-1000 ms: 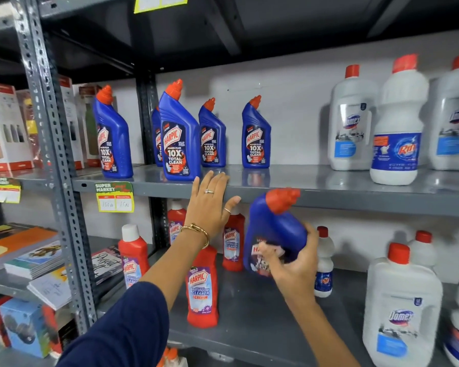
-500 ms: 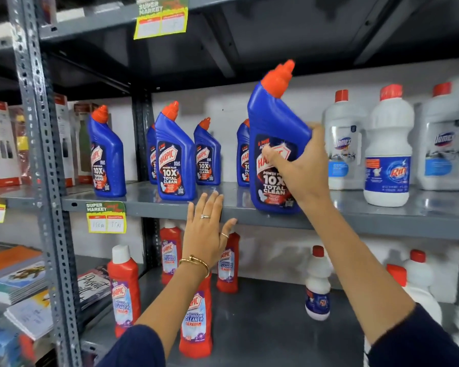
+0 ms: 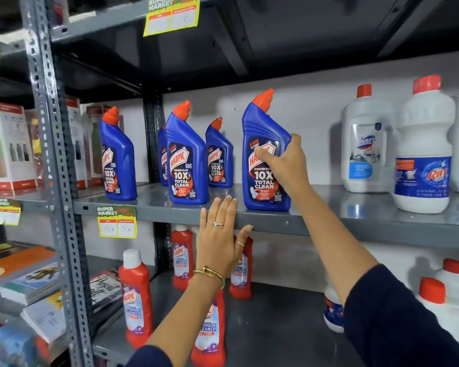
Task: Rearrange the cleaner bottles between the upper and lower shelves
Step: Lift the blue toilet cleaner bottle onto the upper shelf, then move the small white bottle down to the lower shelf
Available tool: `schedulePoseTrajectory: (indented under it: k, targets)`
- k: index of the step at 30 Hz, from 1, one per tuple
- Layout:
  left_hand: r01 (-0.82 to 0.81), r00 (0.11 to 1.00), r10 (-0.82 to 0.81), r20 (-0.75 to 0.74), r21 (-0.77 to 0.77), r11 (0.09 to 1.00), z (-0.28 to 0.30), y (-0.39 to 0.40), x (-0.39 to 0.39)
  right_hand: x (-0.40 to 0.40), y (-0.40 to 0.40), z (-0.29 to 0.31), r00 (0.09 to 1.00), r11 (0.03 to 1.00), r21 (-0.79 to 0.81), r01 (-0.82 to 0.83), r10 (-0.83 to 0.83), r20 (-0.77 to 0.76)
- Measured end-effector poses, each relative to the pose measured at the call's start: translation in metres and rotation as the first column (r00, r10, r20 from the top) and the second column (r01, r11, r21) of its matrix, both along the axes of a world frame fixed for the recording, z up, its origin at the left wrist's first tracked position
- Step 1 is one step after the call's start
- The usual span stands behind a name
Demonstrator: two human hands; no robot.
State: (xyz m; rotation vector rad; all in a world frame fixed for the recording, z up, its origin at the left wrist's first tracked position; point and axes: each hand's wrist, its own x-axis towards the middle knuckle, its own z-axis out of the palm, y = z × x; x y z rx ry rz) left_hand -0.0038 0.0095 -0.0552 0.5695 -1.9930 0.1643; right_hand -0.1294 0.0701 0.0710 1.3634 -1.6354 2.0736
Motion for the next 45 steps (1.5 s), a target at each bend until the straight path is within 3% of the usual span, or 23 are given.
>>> schedulePoseTrajectory:
  k: [13,29,34,40,43,45]
  targets:
    - [-0.030,0.998,0.027,-0.053,-0.045,0.999,-0.004,-0.005,-0.007,-0.011,-0.028,-0.007,0.999,0.999,-0.018,0.046,-0.046,-0.001]
    - [0.026,1.000,-0.026,-0.012,0.000,1.000,-0.001,0.000,-0.002,-0.007,-0.023,-0.020,1.000,1.000,-0.002,0.024,-0.024,-0.003]
    - [0.060,0.997,-0.059,-0.053,0.017,0.998,0.003,0.012,-0.003,-0.013,-0.005,-0.022,0.981,0.984,-0.044,0.173,-0.176,-0.075]
    - [0.146,0.986,-0.152,-0.068,-0.091,0.985,0.014,0.040,-0.031,-0.039,0.042,-0.023,0.917,0.923,-0.123,0.364,-0.379,-0.127]
    - [0.184,0.980,-0.190,-0.052,-0.106,0.977,0.020,0.059,-0.050,-0.058,0.075,-0.024,0.829,0.856,-0.145,0.496,-0.517,-0.214]
    - [0.194,0.979,-0.199,-0.033,-0.119,0.974,0.023,0.069,-0.060,-0.070,0.095,-0.025,0.706,0.765,-0.132,0.630,-0.636,-0.312]
